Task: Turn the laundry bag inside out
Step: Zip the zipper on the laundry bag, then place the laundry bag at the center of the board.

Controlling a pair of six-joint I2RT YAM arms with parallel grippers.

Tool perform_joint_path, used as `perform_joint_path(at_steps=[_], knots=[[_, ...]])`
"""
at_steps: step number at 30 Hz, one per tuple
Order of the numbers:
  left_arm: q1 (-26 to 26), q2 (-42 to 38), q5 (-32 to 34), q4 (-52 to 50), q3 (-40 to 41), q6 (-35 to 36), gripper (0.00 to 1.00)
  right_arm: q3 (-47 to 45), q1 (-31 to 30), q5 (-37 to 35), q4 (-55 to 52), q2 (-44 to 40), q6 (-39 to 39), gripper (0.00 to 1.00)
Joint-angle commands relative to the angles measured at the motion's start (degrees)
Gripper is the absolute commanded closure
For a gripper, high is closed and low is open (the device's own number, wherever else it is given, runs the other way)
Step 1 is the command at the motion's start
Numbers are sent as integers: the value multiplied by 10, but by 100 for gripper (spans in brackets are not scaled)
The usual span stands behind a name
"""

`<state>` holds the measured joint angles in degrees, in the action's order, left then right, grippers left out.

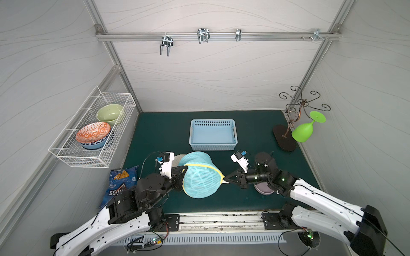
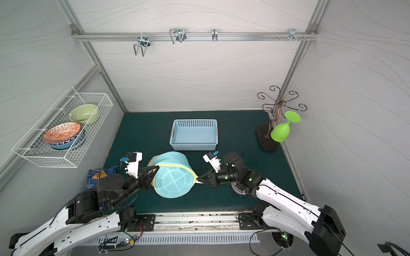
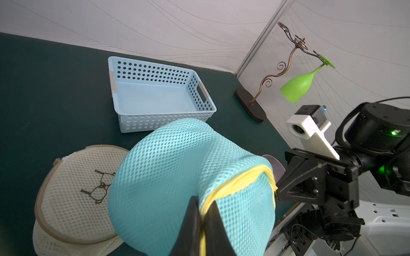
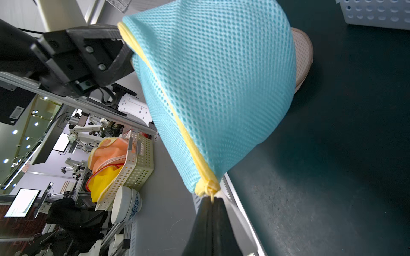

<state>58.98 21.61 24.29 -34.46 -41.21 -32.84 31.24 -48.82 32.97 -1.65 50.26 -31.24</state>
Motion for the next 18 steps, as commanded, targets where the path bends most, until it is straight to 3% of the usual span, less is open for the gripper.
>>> perform_joint_path(at_steps=[1, 6, 12, 18], knots=[[-11, -30, 133, 111, 15, -1, 100, -55, -1, -35, -61, -36, -49, 100], [-22, -13, 147, 194, 70, -20, 100, -76, -41, -57, -50, -46, -72, 100], [-110, 136, -97, 246, 78, -78, 100, 4, -55, -147, -152, -47, 5, 100], [-117, 233, -117, 246, 87, -105, 100, 62, 9, -140, -182, 43, 34, 100]])
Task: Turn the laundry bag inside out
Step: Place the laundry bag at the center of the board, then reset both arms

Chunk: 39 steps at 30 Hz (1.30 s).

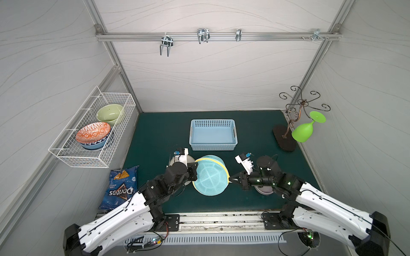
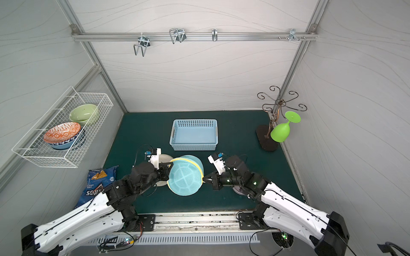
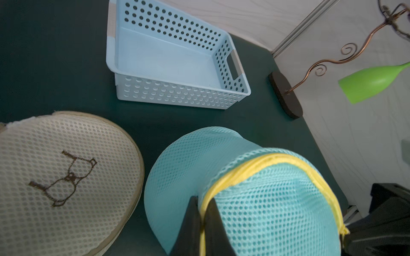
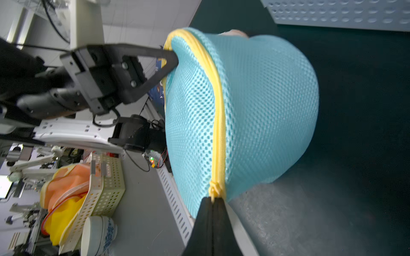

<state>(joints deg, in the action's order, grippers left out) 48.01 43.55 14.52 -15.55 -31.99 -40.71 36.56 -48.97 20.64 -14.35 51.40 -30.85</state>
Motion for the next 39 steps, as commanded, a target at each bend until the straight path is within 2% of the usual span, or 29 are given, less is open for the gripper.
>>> perform_joint_path(at_steps=[1, 3, 6, 7, 8, 9, 12, 13, 14, 15, 16, 22, 25, 27, 29, 32, 34, 35, 36, 37, 38, 39], knots=[[-14, 28, -31, 58, 0, -29, 100, 13, 10, -26, -54, 46, 33, 100], [-21, 62, -41, 60, 8, -39, 100, 20, 10, -40, -42, 59, 40, 96], [-36, 110, -64, 95, 25, -54, 100, 52, 14, -68, -50, 56, 58, 55], [-42, 123, -70, 104, 27, -54, 100, 66, 17, -91, -64, 52, 59, 33], [-46, 134, -65, 104, 24, -54, 100, 77, 23, -95, -71, 46, 67, 21], [-53, 144, -69, 105, 19, -47, 100, 86, 30, -91, -78, 39, 74, 17], [-67, 160, -69, 92, 3, -34, 100, 110, 40, -111, -101, 13, 85, 14], [-69, 162, -66, 85, -2, -30, 89, 113, 40, -120, -105, 2, 90, 13], [-73, 162, -67, 73, -9, -29, 69, 113, 40, -130, -106, -15, 94, 9], [-77, 162, -72, 67, -14, -27, 56, 109, 40, -136, -102, -32, 95, 3], [-78, 158, -70, 58, -19, -25, 4, 105, 40, -140, -99, -44, 97, 1], [-78, 80, -58, -36, -50, -13, 1, 135, 45, -209, -170, -81, 115, 1], [-78, 30, -29, -128, -87, -6, 2, 151, 49, -219, -190, -85, 113, 1], [-78, -9, 12, -199, -113, 1, 1, 152, 50, -227, -193, -90, 112, 1], [-78, -50, 37, -230, -128, 29, 1, 146, 50, -230, -186, -96, 117, 1], [-78, -99, 112, -268, -144, 55, 1, 138, 51, -245, -179, -103, 110, 1], [-78, -117, 185, -262, -142, 86, 2, 133, 52, -261, -171, -104, 105, 1], [-78, -118, 244, -250, -137, 107, 1, 130, 53, -267, -165, -103, 104, 1], [-79, -114, 313, -232, -127, 127, 1, 131, 54, -291, -166, -99, 99, 1], [-83, -108, 353, -198, -111, 155, 1, 134, 54, -325, -173, -94, 84, 1], [-94, -102, 365, -121, -83, 224, 1, 135, 55, -356, -174, -89, 79, 1], [-110, -93, 365, -57, -62, 265, 1, 134, 56, -385, -171, -85, 77, 1]])
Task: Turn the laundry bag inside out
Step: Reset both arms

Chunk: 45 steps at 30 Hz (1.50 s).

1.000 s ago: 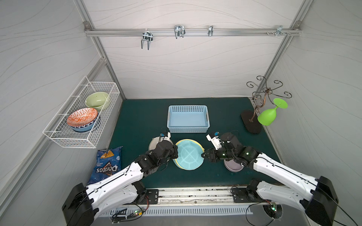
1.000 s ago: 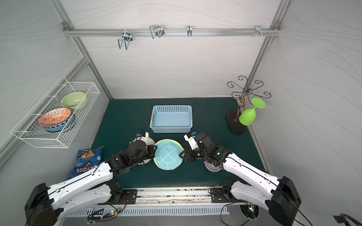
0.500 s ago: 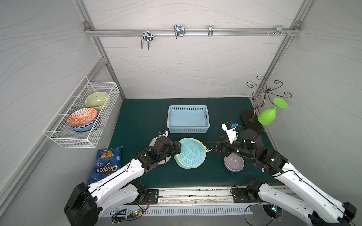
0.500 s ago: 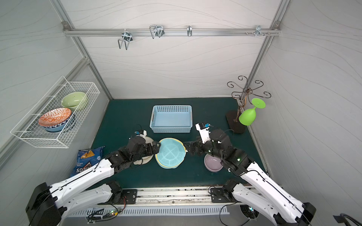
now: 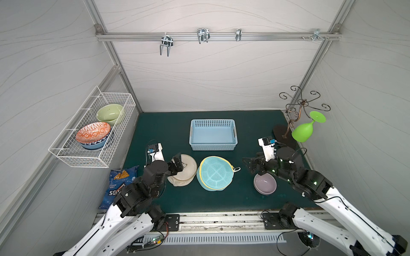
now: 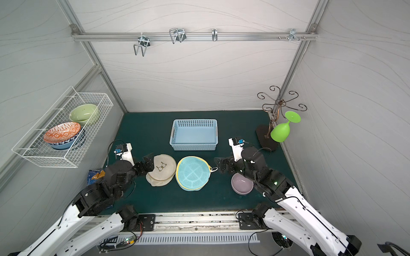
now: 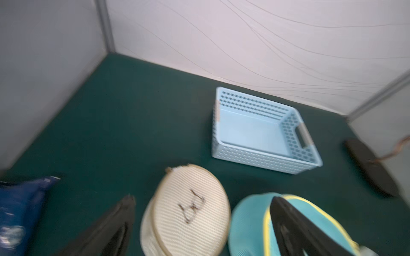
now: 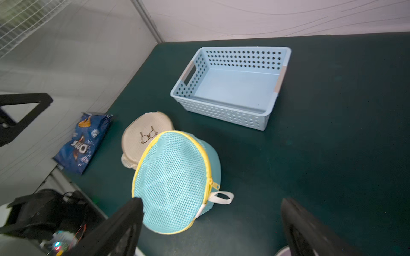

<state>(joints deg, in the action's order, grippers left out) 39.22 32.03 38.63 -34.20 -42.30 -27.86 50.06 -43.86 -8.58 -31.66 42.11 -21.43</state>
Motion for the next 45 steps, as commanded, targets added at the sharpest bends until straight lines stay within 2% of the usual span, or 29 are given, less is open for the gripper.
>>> perform_joint_path(at_steps=[1, 3, 6, 8, 11, 15, 16, 21, 23, 28, 29, 30, 31, 33, 37, 39, 43, 45], knots=[[-40, 33, 110, 168, 51, 153, 1, -5, 7, -104, 13, 8, -11, 1], [-98, 66, 91, 250, 74, 167, 1, -17, 11, -111, 41, 6, 15, 1], [-215, 120, -32, 370, 129, 179, 2, -33, 24, -123, 78, 4, 32, 1], [-269, 164, -61, 460, 175, 185, 2, -48, 34, -144, 105, 2, 33, 1], [-313, 238, -92, 616, 237, 217, 3, -66, 59, -156, 142, 1, 42, 1], [-351, 339, -113, 690, 237, 244, 3, -71, 85, -141, 162, 3, 53, 1], [-361, 355, -140, 713, 239, 243, 3, -72, 90, -137, 166, 4, 57, 1], [-385, 448, -189, 809, 240, 247, 5, -93, 114, -153, 194, 11, 78, 1], [-400, 461, -213, 791, 224, 217, 5, -109, 127, -152, 226, 11, 83, 1], [-407, 563, -227, 965, 263, 213, 9, -135, 164, -126, 289, 29, 102, 1], [-409, 568, -224, 951, 250, 214, 9, -139, 174, -121, 294, 33, 100, 1], [-408, 561, -227, 911, 238, 212, 2, -144, 185, -119, 303, 35, 103, 1], [-408, 554, -225, 886, 230, 210, 1, -149, 194, -118, 310, 38, 103, 1], [-408, 565, -223, 912, 233, 214, 1, -159, 215, -114, 324, 43, 116, 1], [-396, 567, -215, 850, 201, 226, 1, -194, 259, -133, 388, 76, 157, 1], [-388, 568, -205, 844, 196, 234, 1, -207, 293, -125, 413, 107, 151, 1], [-388, 569, -205, 845, 195, 234, 1, -247, 315, -142, 541, 185, 172, 1], [-388, 567, -205, 841, 195, 234, 1, -253, 335, -125, 580, 241, 176, 1]])
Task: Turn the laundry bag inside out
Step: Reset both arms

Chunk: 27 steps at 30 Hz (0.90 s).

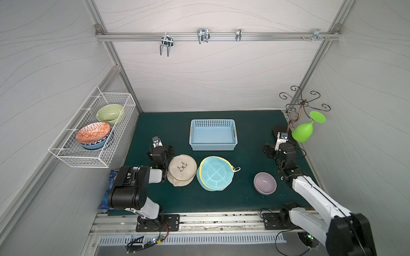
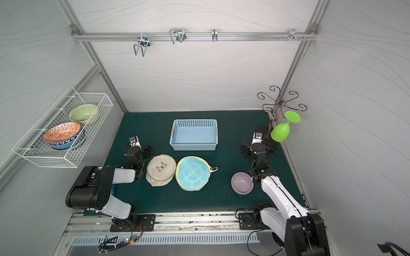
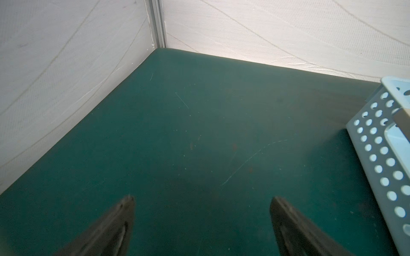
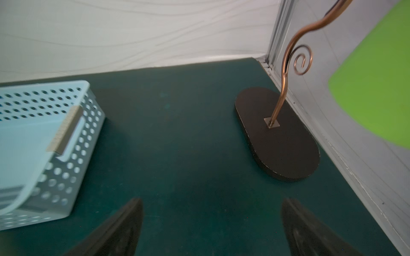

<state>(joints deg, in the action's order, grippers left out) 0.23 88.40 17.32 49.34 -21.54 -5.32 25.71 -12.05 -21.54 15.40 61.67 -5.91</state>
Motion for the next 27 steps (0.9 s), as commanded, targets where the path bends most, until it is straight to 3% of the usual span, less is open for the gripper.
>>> perform_joint_path(at_steps=[1, 6, 13, 16, 18, 27], knots=[[2, 4, 7, 7, -12, 8, 1, -15, 24, 3, 136, 67, 20, 1], [2, 4, 7, 8, -12, 8, 1, -51, 86, 76, 253, 156, -8, 1], [3, 4, 8, 8, -12, 8, 1, -49, 88, 130, 345, 243, 14, 1], [2, 5, 8, 8, -12, 8, 1, -34, 86, 165, 350, 279, 32, 1], [2, 5, 8, 8, -12, 8, 1, -6, 81, 180, 292, 279, 41, 1], [2, 5, 8, 8, -12, 8, 1, -7, 67, 158, 300, 280, 49, 1]])
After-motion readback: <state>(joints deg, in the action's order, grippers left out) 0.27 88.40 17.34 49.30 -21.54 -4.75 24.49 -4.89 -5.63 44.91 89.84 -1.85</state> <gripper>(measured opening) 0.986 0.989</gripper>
